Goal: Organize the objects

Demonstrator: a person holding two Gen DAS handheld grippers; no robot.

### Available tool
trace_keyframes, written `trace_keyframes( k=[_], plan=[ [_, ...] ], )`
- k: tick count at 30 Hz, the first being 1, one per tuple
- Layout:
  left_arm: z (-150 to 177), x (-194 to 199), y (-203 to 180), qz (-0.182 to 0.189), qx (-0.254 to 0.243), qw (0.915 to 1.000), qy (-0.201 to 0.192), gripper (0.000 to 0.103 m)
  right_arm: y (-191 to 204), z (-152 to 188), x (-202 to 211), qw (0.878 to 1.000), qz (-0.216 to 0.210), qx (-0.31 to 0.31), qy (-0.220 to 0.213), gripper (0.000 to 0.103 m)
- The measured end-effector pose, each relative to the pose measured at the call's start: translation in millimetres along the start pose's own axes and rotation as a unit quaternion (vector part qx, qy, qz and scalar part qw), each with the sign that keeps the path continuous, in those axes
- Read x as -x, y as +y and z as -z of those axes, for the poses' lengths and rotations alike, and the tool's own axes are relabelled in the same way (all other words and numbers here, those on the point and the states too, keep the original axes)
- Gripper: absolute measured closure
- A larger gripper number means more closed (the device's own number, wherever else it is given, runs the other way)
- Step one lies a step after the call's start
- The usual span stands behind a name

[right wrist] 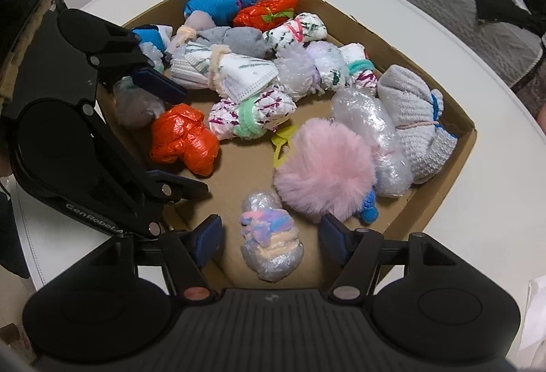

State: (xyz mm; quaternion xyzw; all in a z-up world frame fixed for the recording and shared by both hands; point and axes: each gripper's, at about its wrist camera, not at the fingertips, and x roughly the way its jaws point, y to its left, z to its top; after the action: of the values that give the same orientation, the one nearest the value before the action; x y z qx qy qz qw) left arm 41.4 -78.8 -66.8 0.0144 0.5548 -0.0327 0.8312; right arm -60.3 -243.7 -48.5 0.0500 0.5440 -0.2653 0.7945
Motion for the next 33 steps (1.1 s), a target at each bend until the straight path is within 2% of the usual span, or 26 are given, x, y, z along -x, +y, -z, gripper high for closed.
trace_keyframes(
  k=[9, 15, 19, 23, 25, 29, 33],
  plan=[
    [-1.3, 10.8, 3.2, -0.005, 0.054, 0.9985, -0.006, 0.012, -4.2, -1.0, 11.9, 1.000, 0.009, -0.022, -0.007, 0.037],
    [0.1, 28.6, 3.8, -0.017, 0.083, 0.9963, -0.016, 0.009, -6.9, 1.5, 26.9, 0.998, 0.020, -0.054, -0.019, 0.028],
    [-5.0, 40.4, 1.2, -0.037, 0.110, 0.9932, -0.015, 0.003, -7.6, 6.1, 37.7, 0.996, 0.029, -0.084, -0.032, 0.016],
    [6.5, 66.6, 5.3, -0.064, 0.122, 0.9901, -0.027, 0.002, -3.7, 9.7, 45.4, 0.992, 0.042, -0.111, -0.046, 0.005],
    [7.5, 80.6, 10.7, -0.071, 0.134, 0.9879, -0.033, 0.001, 0.5, 10.6, 49.9, 0.991, 0.054, -0.115, -0.051, 0.003],
    [11.2, 111.6, 24.5, -0.041, 0.180, 0.9807, -0.065, 0.001, 11.8, 13.4, 58.0, 0.986, 0.080, -0.131, -0.059, 0.001],
    [12.3, 133.4, 22.5, -0.058, 0.171, 0.9808, -0.074, 0.000, 24.2, 17.0, 61.3, 0.983, 0.080, -0.153, -0.065, 0.001]
  ],
)
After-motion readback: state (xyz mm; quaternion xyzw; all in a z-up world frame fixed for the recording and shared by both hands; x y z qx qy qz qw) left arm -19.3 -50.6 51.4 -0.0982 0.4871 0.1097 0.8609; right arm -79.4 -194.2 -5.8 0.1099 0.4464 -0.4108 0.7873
